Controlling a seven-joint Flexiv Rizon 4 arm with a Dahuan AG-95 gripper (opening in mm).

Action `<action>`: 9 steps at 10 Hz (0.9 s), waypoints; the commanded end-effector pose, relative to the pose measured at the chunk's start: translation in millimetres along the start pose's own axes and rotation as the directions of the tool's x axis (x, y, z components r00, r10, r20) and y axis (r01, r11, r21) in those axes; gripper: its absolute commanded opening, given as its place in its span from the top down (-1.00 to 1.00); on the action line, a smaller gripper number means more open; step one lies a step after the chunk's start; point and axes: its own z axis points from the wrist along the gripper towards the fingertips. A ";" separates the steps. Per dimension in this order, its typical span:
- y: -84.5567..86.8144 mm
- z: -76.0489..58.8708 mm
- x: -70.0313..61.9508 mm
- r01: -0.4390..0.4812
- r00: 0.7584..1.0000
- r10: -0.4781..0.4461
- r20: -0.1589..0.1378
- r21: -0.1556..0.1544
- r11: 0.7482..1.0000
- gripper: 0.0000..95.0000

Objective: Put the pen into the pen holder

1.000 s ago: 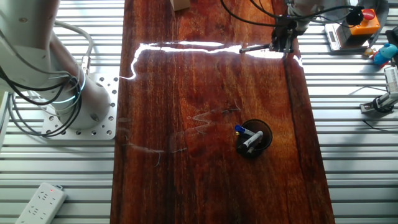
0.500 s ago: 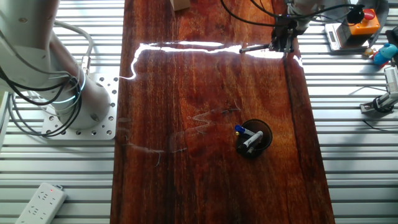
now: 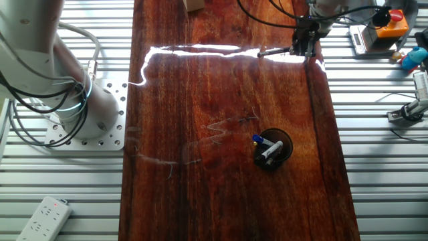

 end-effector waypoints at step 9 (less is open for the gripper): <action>-0.1 0.1 -0.5 0.073 0.997 -0.073 -0.016 0.001 0.997 1.00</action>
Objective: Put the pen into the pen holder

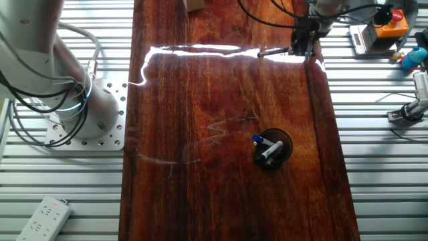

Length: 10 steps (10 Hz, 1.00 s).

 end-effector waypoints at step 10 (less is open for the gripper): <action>2.8 21.1 0.7 -0.162 0.987 0.163 -0.008 -0.175 0.971 1.00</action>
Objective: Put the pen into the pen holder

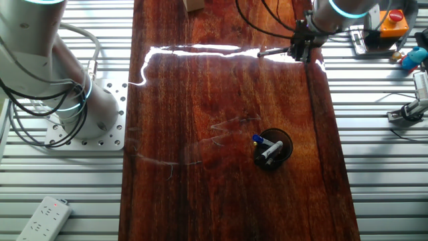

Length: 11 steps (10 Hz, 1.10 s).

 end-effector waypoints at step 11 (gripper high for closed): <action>-1.4 0.6 1.7 0.110 0.994 -0.110 -0.010 0.153 0.982 1.00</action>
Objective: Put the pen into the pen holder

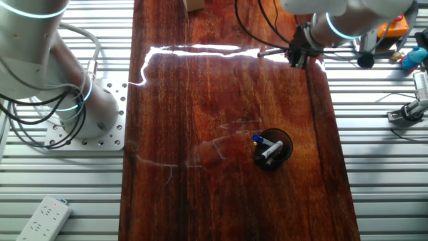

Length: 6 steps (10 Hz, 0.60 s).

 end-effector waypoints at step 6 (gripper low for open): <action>11.9 -0.2 -7.9 0.082 0.996 -0.085 0.013 0.140 0.987 1.00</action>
